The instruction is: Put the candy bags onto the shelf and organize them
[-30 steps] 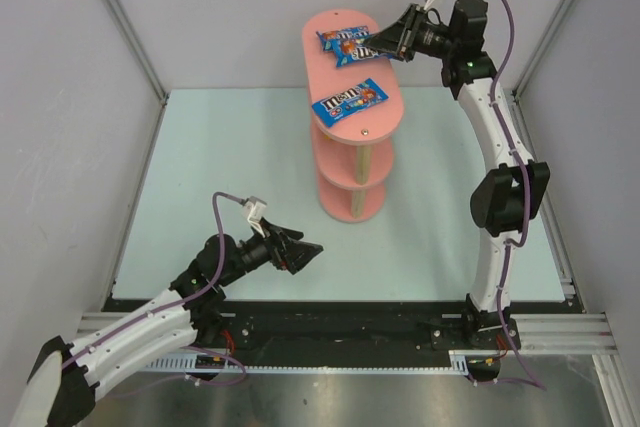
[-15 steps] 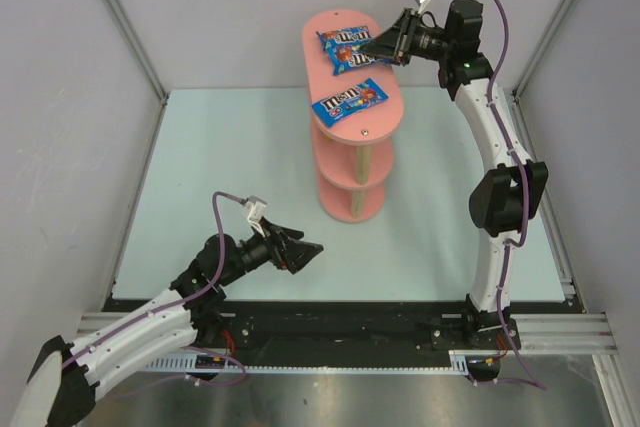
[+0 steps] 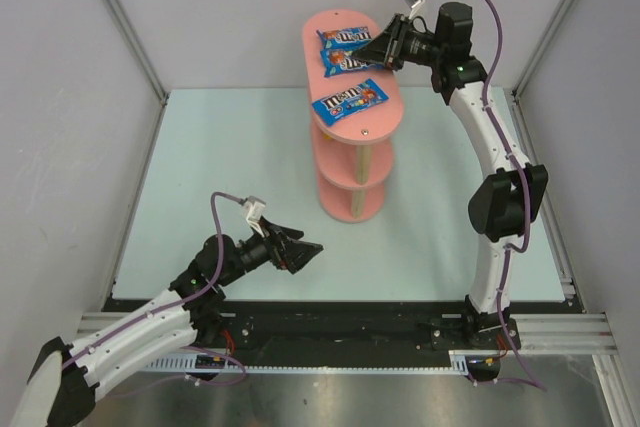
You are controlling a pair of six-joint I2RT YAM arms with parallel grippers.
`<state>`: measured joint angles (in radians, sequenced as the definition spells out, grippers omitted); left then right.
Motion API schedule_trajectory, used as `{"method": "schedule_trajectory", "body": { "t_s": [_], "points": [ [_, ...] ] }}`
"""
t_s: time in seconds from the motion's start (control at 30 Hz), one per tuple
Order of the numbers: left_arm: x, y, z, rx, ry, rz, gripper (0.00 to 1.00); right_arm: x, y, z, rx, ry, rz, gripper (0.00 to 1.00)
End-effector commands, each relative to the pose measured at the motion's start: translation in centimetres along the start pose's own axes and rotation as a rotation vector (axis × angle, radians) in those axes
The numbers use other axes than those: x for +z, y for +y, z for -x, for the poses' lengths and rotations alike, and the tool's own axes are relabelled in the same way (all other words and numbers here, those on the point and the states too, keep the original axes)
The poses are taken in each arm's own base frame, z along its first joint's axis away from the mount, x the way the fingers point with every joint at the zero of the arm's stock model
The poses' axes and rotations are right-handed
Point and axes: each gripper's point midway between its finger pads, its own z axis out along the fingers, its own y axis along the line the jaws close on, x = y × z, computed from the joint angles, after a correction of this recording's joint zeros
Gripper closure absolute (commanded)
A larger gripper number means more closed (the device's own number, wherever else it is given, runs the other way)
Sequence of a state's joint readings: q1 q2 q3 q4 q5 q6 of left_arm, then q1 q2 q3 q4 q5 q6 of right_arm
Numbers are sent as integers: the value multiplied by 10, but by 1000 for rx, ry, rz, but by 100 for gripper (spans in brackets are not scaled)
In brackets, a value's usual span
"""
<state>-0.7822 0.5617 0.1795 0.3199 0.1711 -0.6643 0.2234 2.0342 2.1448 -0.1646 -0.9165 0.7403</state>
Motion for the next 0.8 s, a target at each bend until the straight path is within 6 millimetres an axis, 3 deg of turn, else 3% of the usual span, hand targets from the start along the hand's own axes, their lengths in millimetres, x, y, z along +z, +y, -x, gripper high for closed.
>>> {"method": "schedule_trajectory", "body": {
  "t_s": [0.0,0.13,0.23,0.53,0.77],
  "points": [
    [0,-8,10,0,-35,-31,0,-10,20,6,-54,-23,-1,80],
    [0,-8,10,1,-35,-33,0,-13,24,12,-65,-40,-2,59],
    [0,-8,10,-1,-37,-32,0,-18,26,18,-75,-54,-5,52],
    [0,-8,9,-4,-34,-36,0,-24,24,23,-99,-51,-31,40],
    [-2,-9,8,-12,-38,-46,0,-12,35,8,-153,6,-69,36]
  ]
}}
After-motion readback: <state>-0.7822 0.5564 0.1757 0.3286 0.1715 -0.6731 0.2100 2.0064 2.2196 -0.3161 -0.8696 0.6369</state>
